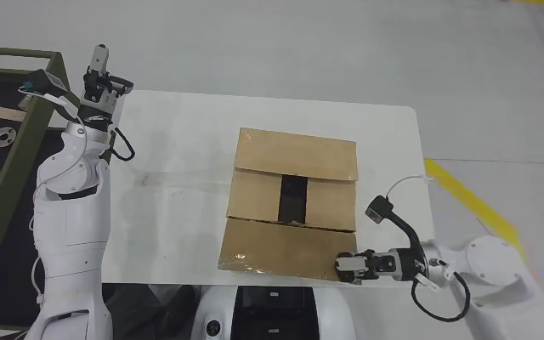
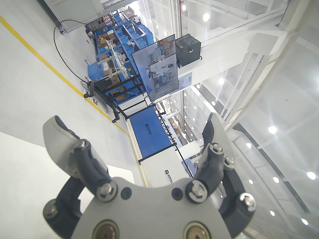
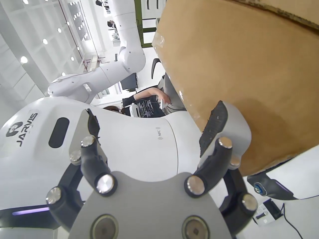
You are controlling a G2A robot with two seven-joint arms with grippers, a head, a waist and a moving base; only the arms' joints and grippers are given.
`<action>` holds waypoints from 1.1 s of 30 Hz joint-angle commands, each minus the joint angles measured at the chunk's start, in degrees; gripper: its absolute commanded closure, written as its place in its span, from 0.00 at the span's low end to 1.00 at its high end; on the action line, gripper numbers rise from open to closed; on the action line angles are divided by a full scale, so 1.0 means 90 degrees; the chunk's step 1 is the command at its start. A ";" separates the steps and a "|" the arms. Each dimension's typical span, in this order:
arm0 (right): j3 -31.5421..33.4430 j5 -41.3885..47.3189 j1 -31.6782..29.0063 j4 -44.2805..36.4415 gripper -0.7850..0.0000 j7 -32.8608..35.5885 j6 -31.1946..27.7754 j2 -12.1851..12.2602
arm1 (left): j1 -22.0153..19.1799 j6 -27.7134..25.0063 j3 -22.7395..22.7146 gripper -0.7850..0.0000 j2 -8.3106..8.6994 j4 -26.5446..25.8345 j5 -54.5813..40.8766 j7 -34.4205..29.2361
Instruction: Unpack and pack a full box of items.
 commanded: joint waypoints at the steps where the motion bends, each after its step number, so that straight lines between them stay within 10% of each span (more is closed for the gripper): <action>1: -0.0096 -0.0133 0.0007 0.0030 0.00 -0.0051 0.0070 0.0008 | 0.0000 0.0000 0.0000 0.00 0.0000 0.0000 0.0000 0.0000; 33: -0.0777 -0.0957 0.0684 0.1031 0.00 -0.0905 0.0711 0.0105 | 0.0000 0.0000 0.0000 0.00 0.0000 0.0000 0.0000 0.0000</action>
